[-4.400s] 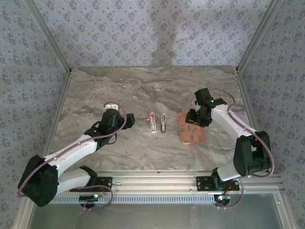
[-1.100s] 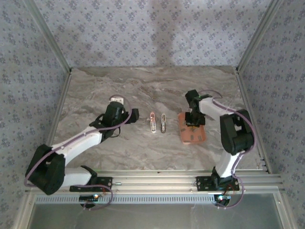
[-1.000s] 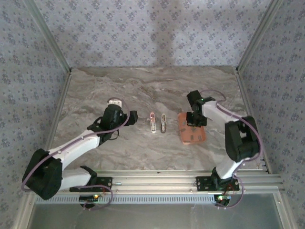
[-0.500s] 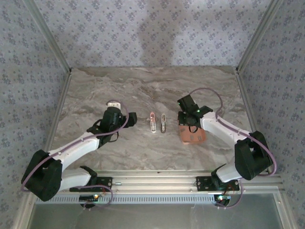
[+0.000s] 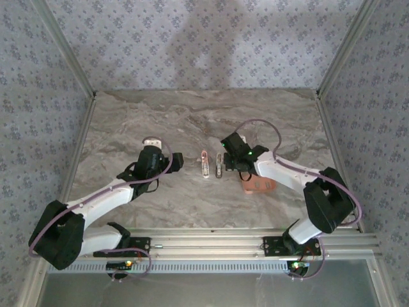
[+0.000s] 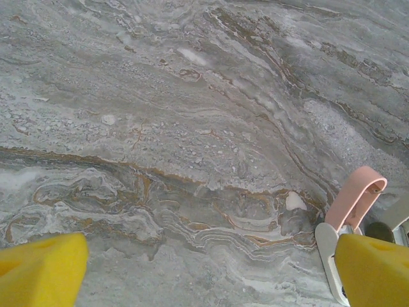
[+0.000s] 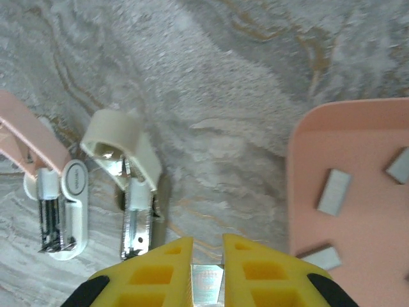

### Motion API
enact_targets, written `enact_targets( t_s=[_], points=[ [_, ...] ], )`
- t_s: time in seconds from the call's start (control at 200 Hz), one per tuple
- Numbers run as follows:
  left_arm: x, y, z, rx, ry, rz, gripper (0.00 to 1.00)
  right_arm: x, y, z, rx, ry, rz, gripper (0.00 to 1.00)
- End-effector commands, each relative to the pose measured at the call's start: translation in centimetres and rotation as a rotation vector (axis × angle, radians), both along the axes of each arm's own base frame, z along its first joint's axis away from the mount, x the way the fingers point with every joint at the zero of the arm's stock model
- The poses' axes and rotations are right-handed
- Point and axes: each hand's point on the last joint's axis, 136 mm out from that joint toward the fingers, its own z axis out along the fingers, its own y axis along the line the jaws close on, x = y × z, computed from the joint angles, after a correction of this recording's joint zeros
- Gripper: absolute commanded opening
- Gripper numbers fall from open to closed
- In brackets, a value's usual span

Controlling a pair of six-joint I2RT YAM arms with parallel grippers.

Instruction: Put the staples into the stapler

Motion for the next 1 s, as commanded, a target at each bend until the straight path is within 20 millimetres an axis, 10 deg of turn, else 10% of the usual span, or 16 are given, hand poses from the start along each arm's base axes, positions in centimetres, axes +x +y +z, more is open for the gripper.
enact_targets(
  t_s=[0.0,0.995],
  points=[
    [0.3,0.2,0.0,-0.009,-0.016,0.013,0.98,0.7,1.7,0.6,0.014,-0.028,-0.002,0.16],
    [0.5,0.0,-0.2,0.017,-0.017,-0.005,0.98,0.1,4.5,-2.2,-0.008,0.035,0.023,0.15]
  ],
)
